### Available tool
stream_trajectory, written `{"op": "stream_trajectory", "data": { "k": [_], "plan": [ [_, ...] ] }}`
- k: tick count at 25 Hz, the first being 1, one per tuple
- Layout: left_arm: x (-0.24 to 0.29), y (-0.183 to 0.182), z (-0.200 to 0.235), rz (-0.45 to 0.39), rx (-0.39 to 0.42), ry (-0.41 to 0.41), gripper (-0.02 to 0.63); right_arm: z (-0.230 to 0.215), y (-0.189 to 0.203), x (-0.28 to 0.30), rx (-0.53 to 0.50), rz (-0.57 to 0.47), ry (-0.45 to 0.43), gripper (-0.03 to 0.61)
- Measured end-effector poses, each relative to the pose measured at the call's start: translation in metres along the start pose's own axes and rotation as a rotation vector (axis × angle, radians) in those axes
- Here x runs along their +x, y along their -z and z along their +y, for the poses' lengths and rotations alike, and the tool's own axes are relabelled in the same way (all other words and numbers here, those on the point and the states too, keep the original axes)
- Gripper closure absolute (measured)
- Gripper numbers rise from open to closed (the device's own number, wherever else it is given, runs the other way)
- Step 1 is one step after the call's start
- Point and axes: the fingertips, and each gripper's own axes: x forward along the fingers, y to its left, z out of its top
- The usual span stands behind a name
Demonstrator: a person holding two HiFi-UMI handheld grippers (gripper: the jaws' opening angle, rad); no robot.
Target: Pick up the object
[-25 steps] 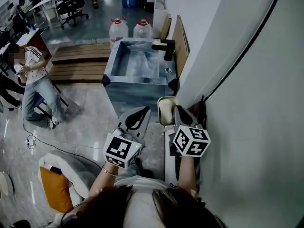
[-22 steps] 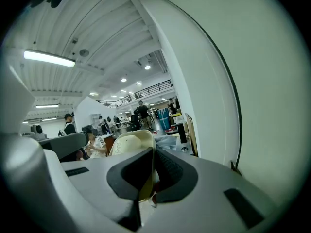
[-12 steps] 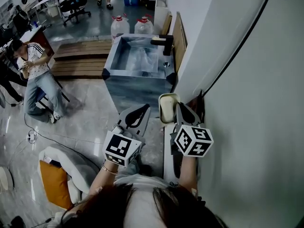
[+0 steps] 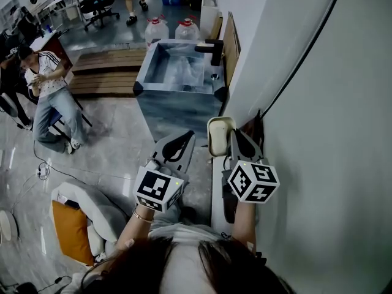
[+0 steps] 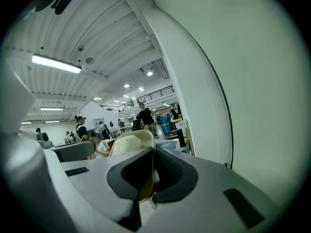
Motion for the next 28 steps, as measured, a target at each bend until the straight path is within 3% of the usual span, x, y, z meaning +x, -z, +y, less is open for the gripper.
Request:
{"op": "stream_trajectory", "data": {
  "k": [14,28],
  "plan": [
    [-0.014,-0.003,-0.018,-0.008,0.006,-0.010,0.604,0.010,-0.006,-0.026,0.001,-0.034,-0.036,0.545],
    [0.006,-0.007,-0.018,-0.004,0.024,0.001,0.604,-0.005,-0.016,-0.020,0.011,-0.052,-0.035,0.545]
  ]
}}
